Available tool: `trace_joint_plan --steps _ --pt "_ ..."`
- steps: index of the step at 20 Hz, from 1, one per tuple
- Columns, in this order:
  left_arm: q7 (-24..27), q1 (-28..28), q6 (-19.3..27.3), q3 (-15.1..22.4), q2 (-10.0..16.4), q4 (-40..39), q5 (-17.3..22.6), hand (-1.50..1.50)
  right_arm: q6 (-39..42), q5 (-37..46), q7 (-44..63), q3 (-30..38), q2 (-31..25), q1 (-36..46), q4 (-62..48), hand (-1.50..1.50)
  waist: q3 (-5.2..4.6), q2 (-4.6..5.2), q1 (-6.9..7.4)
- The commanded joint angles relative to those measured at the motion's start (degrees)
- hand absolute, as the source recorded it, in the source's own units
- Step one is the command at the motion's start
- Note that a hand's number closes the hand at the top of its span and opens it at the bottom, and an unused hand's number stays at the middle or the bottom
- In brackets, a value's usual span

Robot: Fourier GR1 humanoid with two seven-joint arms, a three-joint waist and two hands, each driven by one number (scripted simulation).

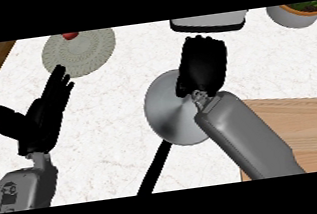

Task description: Pick the cupcake from the cutting board and place it in the pan

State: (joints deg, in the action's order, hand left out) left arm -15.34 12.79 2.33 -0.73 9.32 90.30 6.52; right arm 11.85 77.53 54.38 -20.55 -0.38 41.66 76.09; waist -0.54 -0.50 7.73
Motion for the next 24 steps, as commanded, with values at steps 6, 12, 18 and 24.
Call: trace_joint_plan --steps 6,12,18,24 --pt "0.45 2.88 -0.67 1.98 -1.27 -1.83 -0.59 0.0 1.19 -1.29 23.94 -4.88 0.35 16.88 -4.43 1.5 0.09 1.03 2.69" --pt "1.13 3.42 0.92 1.12 -1.74 -2.74 -1.22 0.0 -1.27 -1.34 30.7 -4.87 0.33 21.77 -9.2 1.5 0.22 1.02 0.58" --pt "2.11 0.95 1.31 -0.72 -0.93 -2.55 -0.85 0.0 -4.89 -0.51 30.8 -3.88 0.33 20.49 -9.33 1.5 0.38 0.5 -2.52" --pt "1.34 0.89 2.25 -1.67 -0.44 -1.69 -1.12 0.0 -11.47 1.36 30.84 -4.76 0.33 13.8 -7.99 1.5 0.51 0.42 -4.39"
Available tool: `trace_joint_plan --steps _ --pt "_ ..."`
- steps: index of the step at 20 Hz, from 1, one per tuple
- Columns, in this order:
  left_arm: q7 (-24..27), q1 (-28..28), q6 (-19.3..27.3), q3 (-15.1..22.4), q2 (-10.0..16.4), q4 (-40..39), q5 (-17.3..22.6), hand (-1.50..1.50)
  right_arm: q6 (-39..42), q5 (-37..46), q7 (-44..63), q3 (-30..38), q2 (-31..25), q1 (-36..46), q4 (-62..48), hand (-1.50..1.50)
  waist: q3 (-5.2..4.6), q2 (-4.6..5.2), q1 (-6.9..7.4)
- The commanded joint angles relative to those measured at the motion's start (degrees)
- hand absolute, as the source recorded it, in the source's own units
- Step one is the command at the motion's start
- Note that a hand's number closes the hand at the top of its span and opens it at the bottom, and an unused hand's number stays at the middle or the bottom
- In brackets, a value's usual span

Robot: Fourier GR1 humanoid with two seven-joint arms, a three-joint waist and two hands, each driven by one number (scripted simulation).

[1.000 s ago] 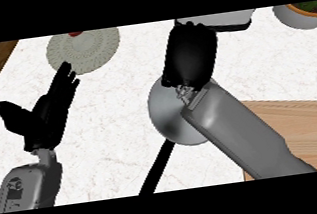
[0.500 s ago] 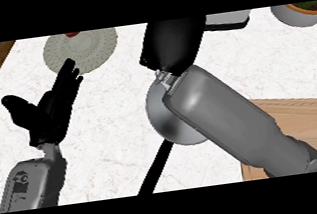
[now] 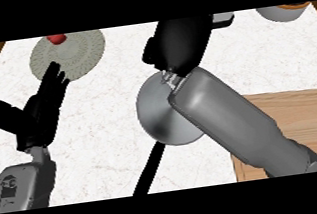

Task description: Pick the cupcake from the cutting board and place it in the pan

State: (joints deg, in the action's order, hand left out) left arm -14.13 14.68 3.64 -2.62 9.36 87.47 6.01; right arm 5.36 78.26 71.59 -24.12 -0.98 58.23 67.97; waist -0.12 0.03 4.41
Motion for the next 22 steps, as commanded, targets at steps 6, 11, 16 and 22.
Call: trace_joint_plan --steps 6,11,16,22 --pt "0.73 -0.86 -0.91 -2.73 1.42 -0.94 1.51 0.0 -14.31 -0.94 9.75 -3.05 0.93 -9.09 -1.79 1.5 0.11 0.45 -2.55" --pt "1.96 -3.66 0.51 -0.3 -0.45 2.0 -0.69 0.0 -20.25 -2.68 7.36 -4.71 0.94 -12.86 -4.97 1.5 0.15 0.32 -2.0" --pt "1.22 -0.84 -0.25 -2.14 0.78 -0.12 0.63 0.0 -21.28 -6.99 8.08 -1.35 0.94 -15.15 -7.3 1.5 0.17 0.59 -2.11" --pt "0.06 -1.51 -0.72 -1.72 0.94 1.45 0.9 0.0 -32.29 -11.71 4.36 2.48 0.94 -23.8 -8.41 -1.5 0.25 0.54 -2.1"
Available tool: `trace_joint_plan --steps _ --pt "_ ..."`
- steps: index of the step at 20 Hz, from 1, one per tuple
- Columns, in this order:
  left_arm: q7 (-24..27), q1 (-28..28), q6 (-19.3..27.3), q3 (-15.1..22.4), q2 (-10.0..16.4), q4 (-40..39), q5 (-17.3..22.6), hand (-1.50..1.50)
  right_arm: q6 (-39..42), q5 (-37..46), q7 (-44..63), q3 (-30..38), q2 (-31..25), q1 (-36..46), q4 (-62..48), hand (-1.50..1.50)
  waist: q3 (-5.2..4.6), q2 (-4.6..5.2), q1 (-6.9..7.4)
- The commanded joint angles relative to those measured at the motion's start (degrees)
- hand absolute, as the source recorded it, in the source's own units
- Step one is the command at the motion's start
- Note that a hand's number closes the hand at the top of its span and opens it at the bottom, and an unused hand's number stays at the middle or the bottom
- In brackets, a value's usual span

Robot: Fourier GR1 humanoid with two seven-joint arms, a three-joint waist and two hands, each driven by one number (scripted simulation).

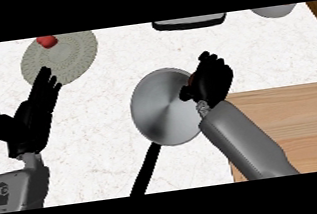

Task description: Pick the cupcake from the cutting board and place it in the pan

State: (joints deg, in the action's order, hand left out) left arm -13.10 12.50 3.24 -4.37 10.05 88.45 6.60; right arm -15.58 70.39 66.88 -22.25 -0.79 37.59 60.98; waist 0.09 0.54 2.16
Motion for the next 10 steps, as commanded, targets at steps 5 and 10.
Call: trace_joint_plan --steps 5,10 --pt "-1.04 -0.04 0.66 1.22 -1.55 0.34 -0.31 0.0 -17.27 -4.55 6.84 -1.04 0.75 -0.13 -1.26 -1.5 -0.03 -0.16 -0.01" --pt "-1.64 -2.82 1.92 1.14 -1.27 3.79 -1.26 0.0 -30.89 -1.37 2.11 1.09 0.76 -9.08 6.89 -1.5 0.06 -0.86 -1.51"
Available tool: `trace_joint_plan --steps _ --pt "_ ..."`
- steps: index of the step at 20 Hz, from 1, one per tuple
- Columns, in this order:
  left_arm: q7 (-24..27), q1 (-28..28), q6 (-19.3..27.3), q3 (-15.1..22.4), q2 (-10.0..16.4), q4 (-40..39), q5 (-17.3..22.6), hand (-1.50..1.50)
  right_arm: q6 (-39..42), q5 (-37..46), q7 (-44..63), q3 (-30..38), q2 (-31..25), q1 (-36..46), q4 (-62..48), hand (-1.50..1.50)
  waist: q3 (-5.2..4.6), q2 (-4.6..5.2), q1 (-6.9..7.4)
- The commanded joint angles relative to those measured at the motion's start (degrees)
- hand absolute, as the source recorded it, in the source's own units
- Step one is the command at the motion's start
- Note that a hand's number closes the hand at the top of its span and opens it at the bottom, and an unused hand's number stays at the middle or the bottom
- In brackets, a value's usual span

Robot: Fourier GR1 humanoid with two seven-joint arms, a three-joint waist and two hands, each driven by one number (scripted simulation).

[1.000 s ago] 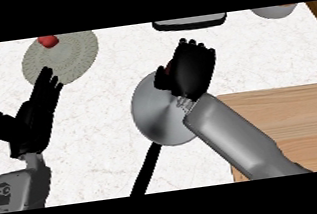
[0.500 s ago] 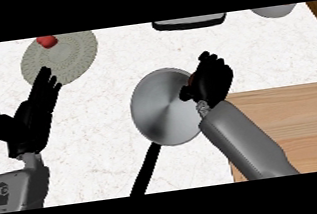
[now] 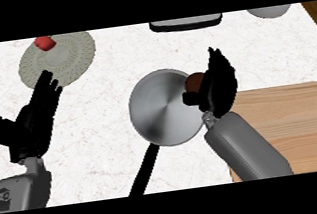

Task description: Pick the cupcake from the cutting board and place it in the pan

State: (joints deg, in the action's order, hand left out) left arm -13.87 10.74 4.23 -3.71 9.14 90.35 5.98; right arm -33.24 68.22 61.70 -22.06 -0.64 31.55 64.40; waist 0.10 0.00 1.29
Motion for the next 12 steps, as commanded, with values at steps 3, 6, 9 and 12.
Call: trace_joint_plan --steps 3,6,9,12 --pt "-0.26 -2.7 -1.6 -2.25 2.19 1.04 1.59 0.0 -18.68 -0.37 4.27 0.45 0.61 -8.93 11.61 -1.5 0.01 -0.68 -1.82" --pt "-0.87 -1.45 0.63 -1.69 1.08 2.36 0.36 0.0 -23.97 -1.11 4.26 -2.13 0.61 -14.35 18.9 -1.5 0.03 -0.9 -2.36" --pt "0.39 -3.35 0.53 -2.34 1.02 1.3 0.33 0.0 -25.98 1.52 2.18 -7.39 0.62 -24.15 28.75 -1.5 -0.08 -0.91 -3.09" --pt "-0.33 -2.44 -0.53 -3.22 2.86 1.79 0.7 0.0 -28.86 1.45 -1.71 -14.03 0.62 -34.13 37.32 -1.5 -0.05 -0.81 -3.32"
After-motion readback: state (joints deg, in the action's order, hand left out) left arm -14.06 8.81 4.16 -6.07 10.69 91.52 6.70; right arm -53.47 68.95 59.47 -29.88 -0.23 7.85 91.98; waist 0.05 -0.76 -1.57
